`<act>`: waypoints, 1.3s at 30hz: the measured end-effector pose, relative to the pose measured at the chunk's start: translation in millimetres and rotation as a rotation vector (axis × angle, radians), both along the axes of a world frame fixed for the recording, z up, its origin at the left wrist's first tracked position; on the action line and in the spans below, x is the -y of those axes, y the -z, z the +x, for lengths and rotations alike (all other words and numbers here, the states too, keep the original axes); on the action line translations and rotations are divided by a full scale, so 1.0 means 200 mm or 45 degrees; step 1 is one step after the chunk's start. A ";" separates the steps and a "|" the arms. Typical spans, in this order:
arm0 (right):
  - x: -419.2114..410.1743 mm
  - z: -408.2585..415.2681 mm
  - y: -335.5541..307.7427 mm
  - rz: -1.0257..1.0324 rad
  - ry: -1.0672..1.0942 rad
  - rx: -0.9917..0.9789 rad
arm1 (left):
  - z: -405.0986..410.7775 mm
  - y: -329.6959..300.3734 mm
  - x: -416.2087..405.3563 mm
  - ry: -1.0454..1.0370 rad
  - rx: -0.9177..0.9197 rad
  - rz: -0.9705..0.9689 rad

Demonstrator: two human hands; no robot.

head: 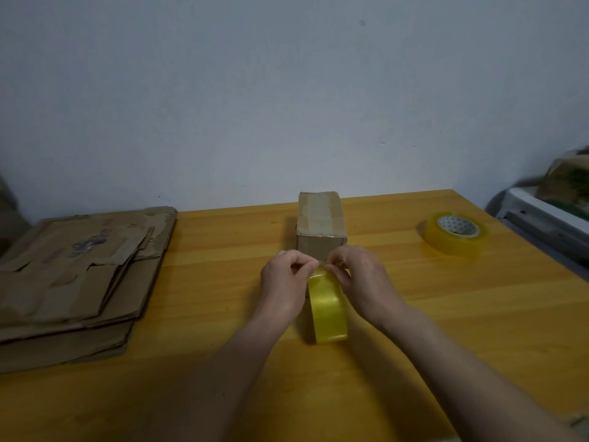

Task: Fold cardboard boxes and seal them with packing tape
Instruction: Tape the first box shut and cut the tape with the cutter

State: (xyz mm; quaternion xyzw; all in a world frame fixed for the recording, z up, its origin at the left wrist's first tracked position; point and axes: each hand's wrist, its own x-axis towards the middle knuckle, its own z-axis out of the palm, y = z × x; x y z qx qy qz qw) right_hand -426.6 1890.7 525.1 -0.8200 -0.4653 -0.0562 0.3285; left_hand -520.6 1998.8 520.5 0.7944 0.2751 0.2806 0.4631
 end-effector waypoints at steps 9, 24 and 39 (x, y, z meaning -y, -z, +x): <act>0.03 -0.02 0.00 -0.033 0.190 -0.863 | -0.01 0.00 -0.01 -0.078 0.076 -0.266; 0.45 0.25 -0.04 -0.911 0.385 -0.070 | 0.20 0.00 -0.07 -0.196 -0.346 0.566; -0.11 0.17 -0.01 -0.278 0.091 -0.438 | 0.13 0.10 -0.13 0.140 -0.452 0.368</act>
